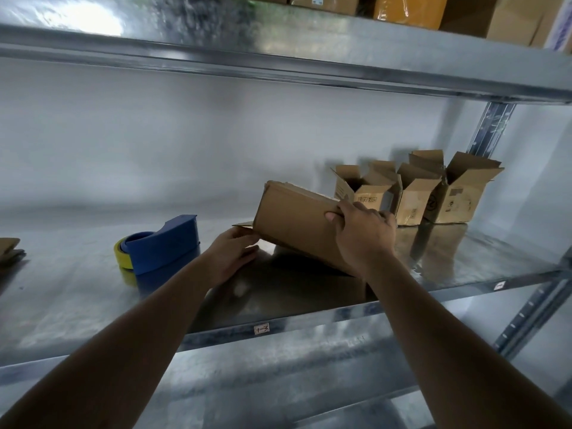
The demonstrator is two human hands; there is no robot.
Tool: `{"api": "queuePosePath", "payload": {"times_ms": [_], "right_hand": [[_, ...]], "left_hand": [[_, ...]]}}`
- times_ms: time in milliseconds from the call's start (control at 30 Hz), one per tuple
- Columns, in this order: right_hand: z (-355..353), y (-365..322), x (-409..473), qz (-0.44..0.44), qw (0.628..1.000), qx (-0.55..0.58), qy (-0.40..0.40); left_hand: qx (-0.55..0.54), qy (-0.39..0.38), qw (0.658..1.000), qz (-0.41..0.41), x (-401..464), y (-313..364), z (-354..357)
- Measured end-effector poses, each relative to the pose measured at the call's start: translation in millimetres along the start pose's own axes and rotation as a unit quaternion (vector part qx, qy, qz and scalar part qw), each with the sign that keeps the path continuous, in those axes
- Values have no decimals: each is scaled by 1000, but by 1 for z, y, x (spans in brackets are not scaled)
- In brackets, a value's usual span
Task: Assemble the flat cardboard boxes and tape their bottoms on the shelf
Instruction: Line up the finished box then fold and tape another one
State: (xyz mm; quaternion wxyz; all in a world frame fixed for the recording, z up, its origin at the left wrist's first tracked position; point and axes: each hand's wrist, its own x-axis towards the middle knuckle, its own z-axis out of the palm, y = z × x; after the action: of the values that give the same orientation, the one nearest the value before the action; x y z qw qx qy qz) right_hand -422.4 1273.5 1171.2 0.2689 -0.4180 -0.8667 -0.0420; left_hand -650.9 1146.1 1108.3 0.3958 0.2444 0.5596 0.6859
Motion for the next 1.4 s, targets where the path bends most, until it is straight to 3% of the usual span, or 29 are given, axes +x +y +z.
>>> {"api": "queuePosePath", "payload": {"times_ms": [433,533,700,833,933,967,1067,1167,1267,1400], "right_hand": [[-1,-16,19,-67,997,40,11],[3,-21,22,-81,996,26,-3],[20,-23,12,-114,992,49,-10],[32,-18,2,-145,986,76,-12],[38,-15,-9,-149,985,90,-10],[39,-14,-11,-148,985,91,-8],[40,-14,-12,-143,985,99,-6],[41,-13,-10,-144,984,108,-13],[42,-10,-8,-142,982,121,-8],[42,-2,-8,-162,975,151,-3]], "left_hand": [[111,-15,993,-24,-25,24,-29],[158,14,986,-46,-33,30,-33],[336,53,939,-53,-40,34,-40],[480,54,873,-71,-45,35,-32],[652,74,755,22,-42,36,-34],[673,87,732,54,-44,38,-34],[658,159,724,131,-47,46,-32],[565,200,760,252,-47,49,-31],[522,99,767,359,-38,46,-36],[546,-17,749,375,-29,41,-37]]}}
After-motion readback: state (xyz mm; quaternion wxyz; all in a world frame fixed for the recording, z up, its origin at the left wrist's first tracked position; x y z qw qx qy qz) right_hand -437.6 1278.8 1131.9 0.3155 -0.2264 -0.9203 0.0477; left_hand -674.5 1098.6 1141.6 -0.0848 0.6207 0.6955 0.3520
